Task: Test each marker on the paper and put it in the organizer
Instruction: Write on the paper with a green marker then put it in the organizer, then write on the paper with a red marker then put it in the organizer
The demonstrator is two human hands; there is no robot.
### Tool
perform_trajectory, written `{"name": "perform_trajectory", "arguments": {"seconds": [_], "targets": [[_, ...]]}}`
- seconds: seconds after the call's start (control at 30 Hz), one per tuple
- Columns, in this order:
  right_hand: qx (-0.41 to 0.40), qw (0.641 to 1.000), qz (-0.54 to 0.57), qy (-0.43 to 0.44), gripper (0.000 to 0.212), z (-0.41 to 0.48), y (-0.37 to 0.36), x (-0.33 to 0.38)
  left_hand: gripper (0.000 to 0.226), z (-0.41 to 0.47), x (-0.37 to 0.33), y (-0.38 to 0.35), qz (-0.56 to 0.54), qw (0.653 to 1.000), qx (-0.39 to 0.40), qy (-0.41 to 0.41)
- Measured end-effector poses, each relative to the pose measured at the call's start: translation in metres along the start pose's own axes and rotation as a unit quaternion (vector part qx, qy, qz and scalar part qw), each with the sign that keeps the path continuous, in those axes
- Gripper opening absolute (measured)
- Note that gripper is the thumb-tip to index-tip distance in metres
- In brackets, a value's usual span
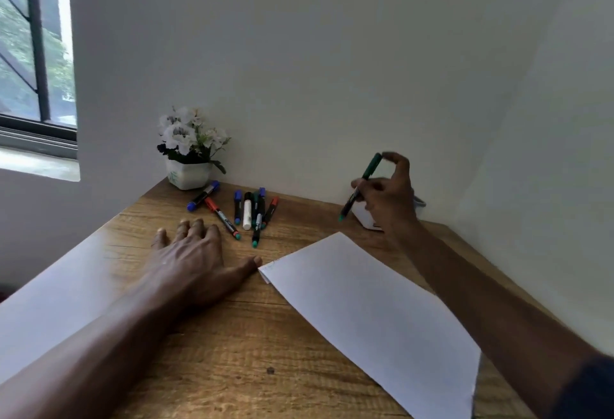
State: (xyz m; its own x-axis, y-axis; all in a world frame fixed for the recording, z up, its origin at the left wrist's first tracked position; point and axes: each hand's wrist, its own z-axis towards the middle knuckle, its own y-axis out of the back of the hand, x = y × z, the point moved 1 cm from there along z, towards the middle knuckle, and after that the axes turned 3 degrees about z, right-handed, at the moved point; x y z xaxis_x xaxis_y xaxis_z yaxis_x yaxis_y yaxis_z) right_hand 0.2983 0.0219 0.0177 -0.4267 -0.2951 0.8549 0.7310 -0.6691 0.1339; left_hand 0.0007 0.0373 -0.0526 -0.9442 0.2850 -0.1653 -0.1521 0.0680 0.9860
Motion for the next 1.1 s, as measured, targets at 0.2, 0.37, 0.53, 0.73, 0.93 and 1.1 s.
{"name": "perform_trajectory", "arguments": {"seconds": [0.2, 0.37, 0.53, 0.73, 0.93, 1.1], "targets": [[-0.081, 0.983, -0.149, 0.072, 0.069, 0.075, 0.020, -0.002, 0.119, 0.004, 0.002, -0.003, -0.002, 1.000, -0.009, -0.004], [-0.074, 0.972, -0.189, 0.115, 0.067, 0.102, 0.013, -0.021, 0.120, 0.007, 0.003, -0.005, 0.005, 1.000, -0.018, -0.005], [-0.094, 0.957, -0.245, 0.126, 0.066, 0.116, 0.003, -0.037, 0.120, 0.008, 0.003, -0.005, 0.002, 1.000, -0.024, -0.003], [-0.065, 0.952, -0.293, 0.063, 0.062, 0.126, 0.003, -0.062, 0.118, 0.006, 0.003, -0.004, -0.001, 1.000, -0.020, -0.003], [-0.029, 0.934, -0.354, 0.042, 0.059, 0.121, 0.000, -0.078, 0.116, 0.004, 0.002, -0.001, 0.003, 1.000, -0.020, -0.009], [0.013, 0.917, -0.399, 0.006, 0.067, 0.131, 0.003, -0.078, 0.116, 0.006, 0.002, -0.002, 0.004, 1.000, -0.021, -0.006]]}}
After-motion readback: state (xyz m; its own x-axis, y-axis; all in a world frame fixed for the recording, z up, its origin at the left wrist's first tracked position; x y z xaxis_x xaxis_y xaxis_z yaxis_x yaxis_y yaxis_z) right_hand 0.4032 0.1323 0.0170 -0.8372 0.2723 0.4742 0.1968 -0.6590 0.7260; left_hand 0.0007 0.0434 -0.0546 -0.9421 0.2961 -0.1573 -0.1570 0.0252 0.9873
